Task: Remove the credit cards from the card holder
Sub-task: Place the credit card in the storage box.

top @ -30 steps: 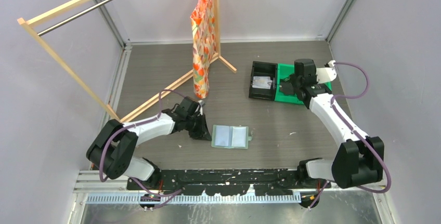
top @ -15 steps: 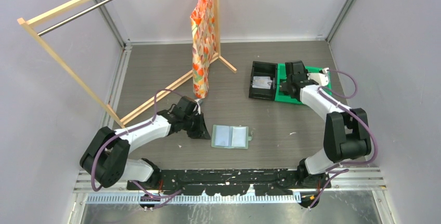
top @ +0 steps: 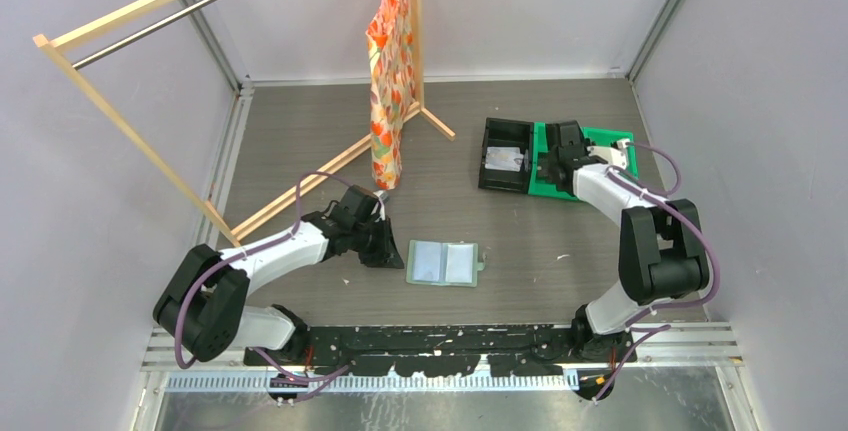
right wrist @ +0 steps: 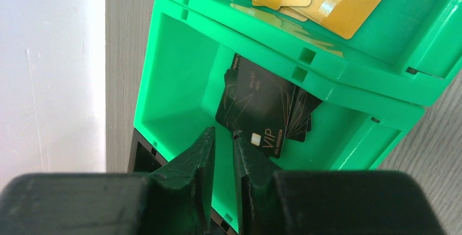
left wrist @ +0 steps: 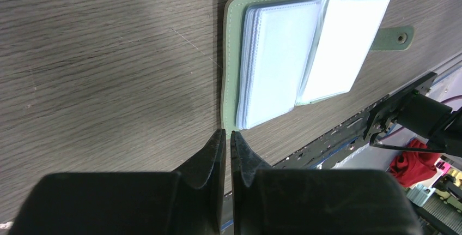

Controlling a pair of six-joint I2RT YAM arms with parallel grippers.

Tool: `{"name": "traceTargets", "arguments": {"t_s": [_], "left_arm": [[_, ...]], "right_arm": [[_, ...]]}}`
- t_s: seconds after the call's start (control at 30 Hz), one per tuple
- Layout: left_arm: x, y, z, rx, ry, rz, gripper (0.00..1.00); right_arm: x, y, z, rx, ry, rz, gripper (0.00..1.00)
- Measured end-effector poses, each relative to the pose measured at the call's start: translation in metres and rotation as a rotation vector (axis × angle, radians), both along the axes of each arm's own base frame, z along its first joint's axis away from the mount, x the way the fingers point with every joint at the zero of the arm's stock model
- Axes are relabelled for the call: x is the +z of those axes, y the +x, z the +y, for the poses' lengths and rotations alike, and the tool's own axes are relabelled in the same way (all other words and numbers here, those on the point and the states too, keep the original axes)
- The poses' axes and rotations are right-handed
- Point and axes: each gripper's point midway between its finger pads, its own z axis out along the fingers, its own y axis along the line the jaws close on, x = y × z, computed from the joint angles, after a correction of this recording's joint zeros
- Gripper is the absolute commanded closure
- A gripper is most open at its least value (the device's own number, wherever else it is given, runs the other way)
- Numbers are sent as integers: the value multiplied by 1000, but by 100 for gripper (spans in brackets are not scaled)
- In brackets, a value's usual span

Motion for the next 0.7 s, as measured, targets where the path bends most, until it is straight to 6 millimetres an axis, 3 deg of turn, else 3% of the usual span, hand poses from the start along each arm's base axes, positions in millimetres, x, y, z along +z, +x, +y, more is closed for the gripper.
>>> {"name": "traceTargets", "arguments": {"t_s": [0.27, 0.37, 0.43, 0.53, 0.63, 0.7], "left_arm": [[-1, -1, 0, 0, 3, 4, 91], [-1, -1, 1, 0, 4, 4, 91], [-2, 0, 3, 6, 15, 2, 89], [0, 2, 9, 26, 41, -20, 88], [13, 6, 12, 38, 31, -69, 88], [20, 9, 12, 37, 20, -101, 88]], "right_arm": [[-7, -4, 4, 23, 12, 19, 63], [-5, -16, 5, 60, 1, 28, 47], [9, -25, 7, 108, -28, 16, 33], [45, -39, 10, 201, -86, -45, 23], [86, -61, 20, 321, -145, -159, 21], [100, -84, 37, 430, -182, -216, 21]]}}
